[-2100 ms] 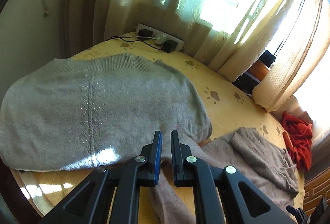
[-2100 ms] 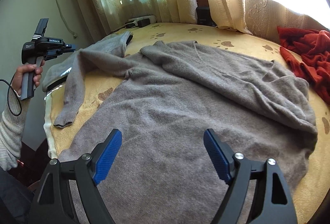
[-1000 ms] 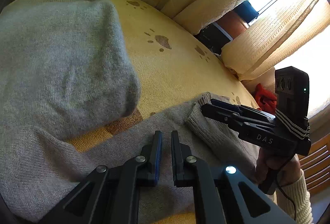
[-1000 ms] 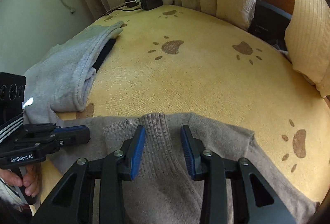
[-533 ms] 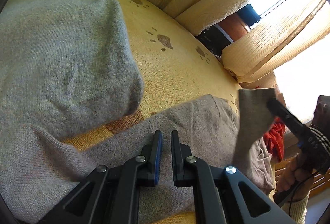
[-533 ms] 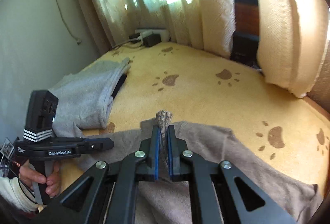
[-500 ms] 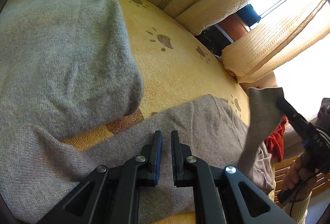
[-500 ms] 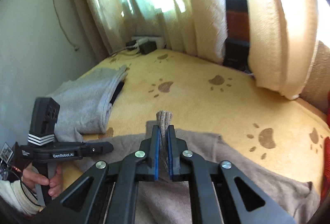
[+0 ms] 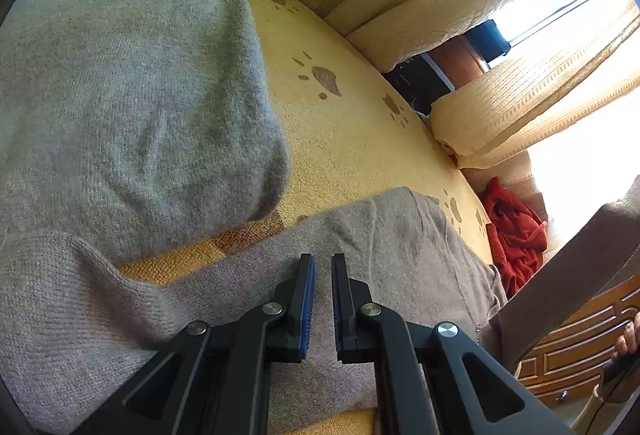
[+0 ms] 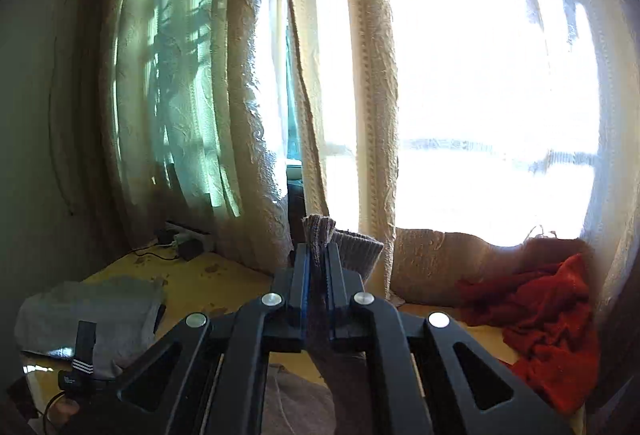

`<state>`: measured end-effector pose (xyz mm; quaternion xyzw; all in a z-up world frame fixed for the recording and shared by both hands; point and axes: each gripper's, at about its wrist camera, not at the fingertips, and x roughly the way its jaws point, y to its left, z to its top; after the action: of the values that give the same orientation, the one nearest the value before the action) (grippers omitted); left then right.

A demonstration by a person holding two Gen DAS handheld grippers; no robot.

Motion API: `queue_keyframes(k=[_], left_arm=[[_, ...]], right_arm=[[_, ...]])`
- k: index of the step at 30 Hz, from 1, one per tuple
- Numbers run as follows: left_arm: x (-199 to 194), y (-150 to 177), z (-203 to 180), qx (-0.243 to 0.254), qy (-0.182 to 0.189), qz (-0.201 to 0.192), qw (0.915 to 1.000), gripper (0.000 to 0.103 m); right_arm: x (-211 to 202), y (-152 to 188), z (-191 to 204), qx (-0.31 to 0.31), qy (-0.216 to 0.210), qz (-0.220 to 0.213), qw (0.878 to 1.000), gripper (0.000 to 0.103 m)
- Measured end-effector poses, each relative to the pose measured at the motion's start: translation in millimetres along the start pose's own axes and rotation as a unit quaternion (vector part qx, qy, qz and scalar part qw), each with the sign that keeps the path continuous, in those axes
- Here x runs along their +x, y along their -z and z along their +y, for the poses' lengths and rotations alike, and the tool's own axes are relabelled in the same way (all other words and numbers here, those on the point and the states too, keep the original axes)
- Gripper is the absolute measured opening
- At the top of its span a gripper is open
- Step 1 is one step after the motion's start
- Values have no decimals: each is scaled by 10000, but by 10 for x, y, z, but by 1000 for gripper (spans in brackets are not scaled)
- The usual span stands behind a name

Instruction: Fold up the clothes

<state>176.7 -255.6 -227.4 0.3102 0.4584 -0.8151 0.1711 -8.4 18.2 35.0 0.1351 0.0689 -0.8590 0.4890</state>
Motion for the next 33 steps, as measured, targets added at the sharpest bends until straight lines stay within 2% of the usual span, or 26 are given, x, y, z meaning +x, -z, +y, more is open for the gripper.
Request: queue_keyframes(k=[2, 4, 7, 10, 12, 13, 14, 15, 16, 18, 20, 23, 25, 27, 30, 32, 33], left_arm=[[-15, -11, 28, -54, 13, -21, 10000, 9], [-58, -26, 63, -105, -26, -97, 9999, 9], [-146, -59, 126, -185, -144, -278, 9993, 9], [-236, -101, 212, -341, -252, -466, 9980, 9], [-242, -110, 230, -385, -210, -446, 9980, 9], [-244, -113, 235, -397, -192, -437, 9981, 9], [-239, -107, 207, -323, -201, -436, 9983, 9], [-234, -102, 179, -247, -210, -435, 9985, 9], [-229, -96, 151, -172, -218, -434, 9987, 9], [-212, -81, 87, -4, -196, -410, 9990, 9], [-181, -56, 8, 188, -98, -332, 9992, 9], [-116, 24, -173, 597, 160, -125, 9980, 9], [-78, 113, -355, 1034, 249, -19, 9943, 9], [-3, 255, -585, 1632, 205, 141, 9863, 9], [133, 486, -888, 2461, 142, 464, 9680, 9], [226, 623, -966, 2851, -63, 603, 9566, 9], [266, 687, -1002, 3038, -159, 655, 9503, 9]], right_arm=[[102, 81, 424, -303, -520, 291, 9978, 8], [271, 249, 861, -573, -1105, 724, 9896, 9], [630, 654, 1337, -606, -2116, 1719, 9602, 13], [735, 1006, 1522, -452, -2661, 2350, 9338, 17], [665, 1107, 1468, -272, -2841, 2446, 9267, 24], [612, 1120, 1368, -162, -2791, 2404, 9295, 37], [558, 1127, 1257, -50, -2709, 2343, 9337, 55], [476, 1145, 1107, 104, -2499, 2234, 9421, 67], [387, 1167, 947, 270, -2249, 2109, 9509, 83], [257, 1262, 572, 623, -1640, 2041, 9631, 83], [153, 1393, 212, 924, -990, 2061, 9691, 83], [43, 1700, -205, 984, -53, 2326, 9676, 83], [15, 1899, -412, 850, 402, 2555, 9622, 83], [-6, 2061, -590, 752, 600, 2796, 9553, 83], [1, 2308, -783, 633, 614, 3210, 9430, 83], [-30, 2457, -881, 531, 637, 3440, 9353, 82], [-84, 2508, -929, 503, 635, 3448, 9352, 82]])
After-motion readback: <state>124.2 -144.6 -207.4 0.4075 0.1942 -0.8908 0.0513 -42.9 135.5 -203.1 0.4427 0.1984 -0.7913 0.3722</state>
